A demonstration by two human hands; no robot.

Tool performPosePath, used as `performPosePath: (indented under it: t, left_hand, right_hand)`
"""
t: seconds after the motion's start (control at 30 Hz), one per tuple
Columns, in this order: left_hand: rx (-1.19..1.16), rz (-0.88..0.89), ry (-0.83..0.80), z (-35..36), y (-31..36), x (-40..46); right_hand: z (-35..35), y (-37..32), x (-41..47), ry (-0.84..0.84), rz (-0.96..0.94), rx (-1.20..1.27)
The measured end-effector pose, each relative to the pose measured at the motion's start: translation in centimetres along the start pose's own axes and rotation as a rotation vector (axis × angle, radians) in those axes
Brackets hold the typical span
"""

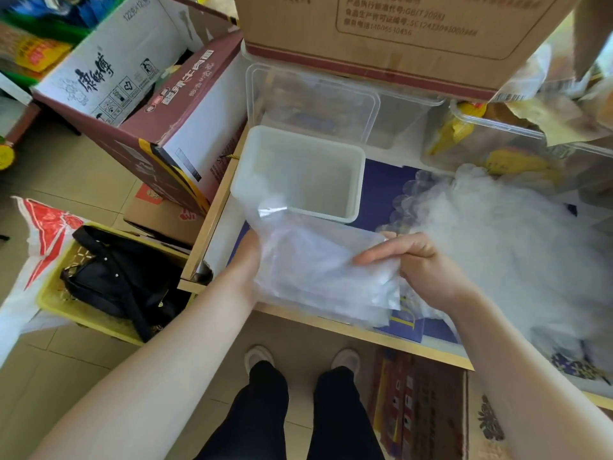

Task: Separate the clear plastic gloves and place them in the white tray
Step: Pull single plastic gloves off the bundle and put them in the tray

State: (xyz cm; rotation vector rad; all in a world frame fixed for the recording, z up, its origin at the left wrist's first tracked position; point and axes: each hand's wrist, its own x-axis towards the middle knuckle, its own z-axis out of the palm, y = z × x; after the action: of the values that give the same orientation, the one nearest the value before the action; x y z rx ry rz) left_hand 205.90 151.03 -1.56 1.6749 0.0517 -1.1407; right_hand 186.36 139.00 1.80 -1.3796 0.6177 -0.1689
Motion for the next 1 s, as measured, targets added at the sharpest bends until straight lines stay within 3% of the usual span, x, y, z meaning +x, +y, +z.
performPosePath:
  t: [0.07,0.13,0.23,0.33,0.43,0.57,0.7,0.8,0.83,0.9,0.97,1.0]
  left_hand:
    - [-0.039,-0.048,-0.043,0.4,0.8,-1.1]
    - [-0.184,-0.107,-0.201,0.9,1.4,-1.9]
    - [-0.28,-0.019,-0.319,0.7,1.3,-2.8]
    - [-0.002,0.165,-0.206,1.4,0.6,-2.9]
    - [0.109,0.292,-0.06,1.6,0.3,-2.5]
    - [0.201,0.477,-0.142,1.7,0.9,-3.2]
    - [0.313,0.575,-0.234,1.7,1.4,-3.6]
    - [0.324,0.604,-0.116,1.7,1.5,-3.5]
    - [0.365,0.671,-0.007,1.4,1.5,-3.2]
    - [0.578,0.975,0.198,0.6,1.4,-2.6]
    - [0.838,1.228,0.229,0.0,1.1,-1.9]
    - [0.903,1.253,0.151,0.0,1.0,-1.7]
  right_hand:
    - [-0.3,-0.3,-0.2,0.001,-0.001,-0.095]
    - [-0.7,-0.7,-0.3,0.011,-0.015,-0.171]
    - [-1.0,-0.6,-0.6,0.027,-0.023,-0.243]
    - [-1.1,0.1,-0.5,0.082,-0.005,-0.376]
    - [-0.8,1.0,-0.2,0.125,0.013,-0.462]
    - [-1.1,1.2,0.3,0.131,0.06,-0.336]
    - [0.1,-0.6,1.8,0.121,0.043,-0.378]
    - [1.7,-1.1,2.7,0.178,0.06,-0.436]
    - [2.1,-1.1,2.9,0.201,0.069,-0.471]
    - [2.7,-1.2,3.4,0.245,0.084,-0.59]
    - [3.2,-1.3,3.8,0.276,0.099,-0.669]
    - [3.5,-1.5,3.9,0.27,0.103,-0.695]
